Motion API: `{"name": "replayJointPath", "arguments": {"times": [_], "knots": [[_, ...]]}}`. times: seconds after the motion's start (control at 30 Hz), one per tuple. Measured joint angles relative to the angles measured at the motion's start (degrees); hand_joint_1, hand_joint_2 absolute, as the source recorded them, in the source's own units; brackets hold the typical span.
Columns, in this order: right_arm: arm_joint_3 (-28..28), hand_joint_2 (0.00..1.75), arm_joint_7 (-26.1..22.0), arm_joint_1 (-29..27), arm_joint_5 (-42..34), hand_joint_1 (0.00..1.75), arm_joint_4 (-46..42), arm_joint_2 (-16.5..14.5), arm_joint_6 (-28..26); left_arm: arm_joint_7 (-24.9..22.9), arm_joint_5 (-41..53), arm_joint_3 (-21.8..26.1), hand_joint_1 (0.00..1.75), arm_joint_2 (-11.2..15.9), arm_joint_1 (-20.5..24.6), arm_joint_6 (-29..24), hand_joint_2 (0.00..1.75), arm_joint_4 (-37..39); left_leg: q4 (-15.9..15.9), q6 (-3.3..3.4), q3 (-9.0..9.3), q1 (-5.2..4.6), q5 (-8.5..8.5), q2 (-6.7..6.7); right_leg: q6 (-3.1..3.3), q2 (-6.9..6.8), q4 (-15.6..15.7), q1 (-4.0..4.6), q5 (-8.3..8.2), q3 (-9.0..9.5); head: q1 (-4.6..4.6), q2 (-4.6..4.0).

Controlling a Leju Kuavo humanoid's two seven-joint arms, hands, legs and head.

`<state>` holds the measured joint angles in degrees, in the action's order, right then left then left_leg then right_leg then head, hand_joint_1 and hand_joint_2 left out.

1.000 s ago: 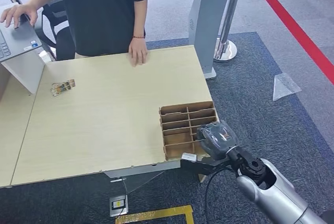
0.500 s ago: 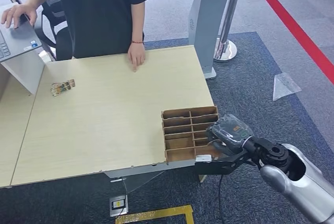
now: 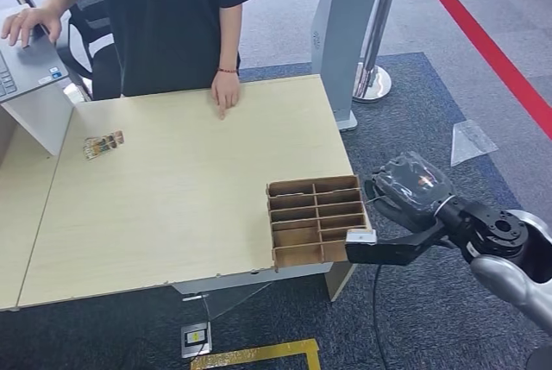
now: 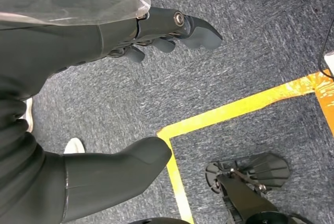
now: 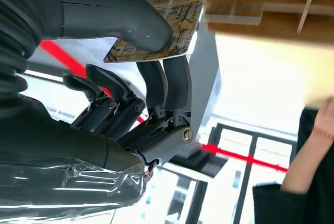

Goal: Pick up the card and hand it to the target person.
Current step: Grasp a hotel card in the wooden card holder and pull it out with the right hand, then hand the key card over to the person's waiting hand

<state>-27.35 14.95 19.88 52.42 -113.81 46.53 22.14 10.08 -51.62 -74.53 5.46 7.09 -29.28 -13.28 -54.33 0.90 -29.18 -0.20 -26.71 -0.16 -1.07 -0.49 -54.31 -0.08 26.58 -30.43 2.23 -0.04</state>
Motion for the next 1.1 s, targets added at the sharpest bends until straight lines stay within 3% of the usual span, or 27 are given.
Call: {"name": "replayJointPath", "arguments": {"times": [0.27, 0.47, 0.73, 0.97, 1.1], "knots": [[-0.5, 1.75, 2.6, 5.3, -0.3, 1.75, 0.0, 0.4, -9.2, -0.1, -0.5, 0.0, 0.00, 0.0, 0.0, 0.0, 1.75, 0.0, 0.0, 0.00, -0.02, 0.01, 0.00, -0.02, 0.00, -0.03, 0.0, 0.01, 0.00, 0.01, 0.00, 0.00], [-1.7, 1.75, 3.2, 6.4, 5.4, 1.75, 2.8, -1.3, -18.1, -0.9, -0.3, 0.0, 0.00, -0.2, 0.1, 0.0, 1.75, 0.0, 0.0, 0.00, -0.08, 0.01, 0.00, -0.03, 0.00, -0.03, 0.0, 0.01, 0.00, 0.00, 0.00, 0.00], [-4.0, 1.75, 5.0, 9.0, 16.3, 1.75, 12.9, -9.8, -29.5, -2.1, 1.9, 0.0, 0.00, -0.7, 0.2, 0.1, 1.75, 0.0, 0.0, 0.00, -0.10, 0.04, 0.01, -0.06, 0.00, -0.08, 0.0, 0.02, 0.00, 0.00, 0.01, 0.00], [-5.6, 1.75, 5.8, 13.6, 24.4, 1.75, 24.6, -18.9, -35.0, -2.8, 3.1, -0.1, 0.00, -1.1, 0.8, 0.0, 1.75, 0.0, 0.0, 0.00, -0.10, 0.04, 0.02, -0.06, 0.01, -0.07, -0.1, 0.02, 0.00, -0.01, 0.01, 0.00], [-5.9, 1.75, 5.8, 14.7, 25.6, 1.75, 27.1, -20.6, -35.6, -3.0, 3.2, -0.2, 0.00, -1.2, 0.9, 0.0, 1.75, 0.0, 0.0, -0.01, -0.08, 0.04, 0.02, -0.05, 0.01, -0.05, -0.1, 0.02, 0.00, -0.02, 0.00, 0.00]]}}
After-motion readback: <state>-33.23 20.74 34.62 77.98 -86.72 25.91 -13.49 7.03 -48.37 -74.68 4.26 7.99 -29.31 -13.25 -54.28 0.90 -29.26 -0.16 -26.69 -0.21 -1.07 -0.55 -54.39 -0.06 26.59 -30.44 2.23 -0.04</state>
